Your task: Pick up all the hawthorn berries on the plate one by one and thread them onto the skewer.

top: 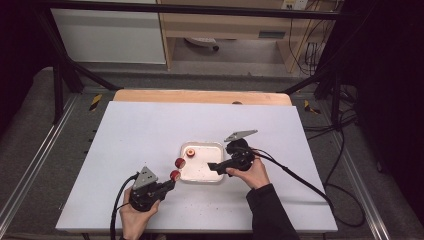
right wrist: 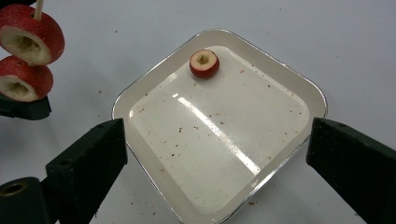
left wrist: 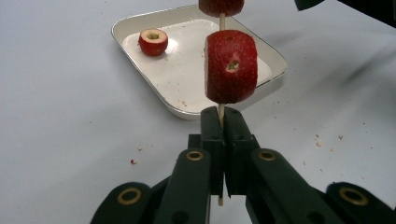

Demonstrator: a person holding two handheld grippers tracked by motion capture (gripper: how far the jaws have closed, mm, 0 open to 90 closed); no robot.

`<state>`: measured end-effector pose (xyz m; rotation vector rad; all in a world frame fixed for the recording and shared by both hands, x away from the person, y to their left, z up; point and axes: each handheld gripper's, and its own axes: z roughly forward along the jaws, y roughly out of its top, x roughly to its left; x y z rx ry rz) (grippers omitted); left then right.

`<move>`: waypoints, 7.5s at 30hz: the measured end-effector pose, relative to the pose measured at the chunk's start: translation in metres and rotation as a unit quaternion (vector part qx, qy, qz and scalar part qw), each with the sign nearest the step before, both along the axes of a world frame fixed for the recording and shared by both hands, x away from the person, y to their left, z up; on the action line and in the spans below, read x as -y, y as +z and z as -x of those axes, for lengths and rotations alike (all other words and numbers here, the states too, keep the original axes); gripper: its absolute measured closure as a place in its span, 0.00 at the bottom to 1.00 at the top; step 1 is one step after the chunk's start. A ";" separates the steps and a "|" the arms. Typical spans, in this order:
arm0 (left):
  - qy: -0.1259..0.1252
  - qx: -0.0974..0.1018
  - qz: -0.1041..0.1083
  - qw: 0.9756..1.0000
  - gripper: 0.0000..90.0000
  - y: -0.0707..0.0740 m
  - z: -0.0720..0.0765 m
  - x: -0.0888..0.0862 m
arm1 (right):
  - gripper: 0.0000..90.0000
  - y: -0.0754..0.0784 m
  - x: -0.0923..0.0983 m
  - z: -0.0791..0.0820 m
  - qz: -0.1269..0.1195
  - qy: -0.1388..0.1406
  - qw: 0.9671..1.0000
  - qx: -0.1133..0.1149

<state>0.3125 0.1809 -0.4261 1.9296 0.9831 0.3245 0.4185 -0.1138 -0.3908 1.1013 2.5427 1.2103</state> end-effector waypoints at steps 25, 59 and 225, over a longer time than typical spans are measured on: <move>0.014 -0.008 0.004 1.000 0.98 -0.005 0.000 -0.020 | 0.08 -0.001 -0.047 -0.043 0.075 0.035 0.996 -0.014; 0.007 -0.020 -0.004 1.000 0.98 -0.010 -0.004 -0.021 | 0.35 -0.022 -0.105 -0.087 0.161 0.108 0.979 -0.058; 0.047 -0.041 0.094 0.994 0.98 -0.020 -0.008 0.094 | 0.68 -0.022 0.011 0.023 -0.380 -0.177 0.908 -0.014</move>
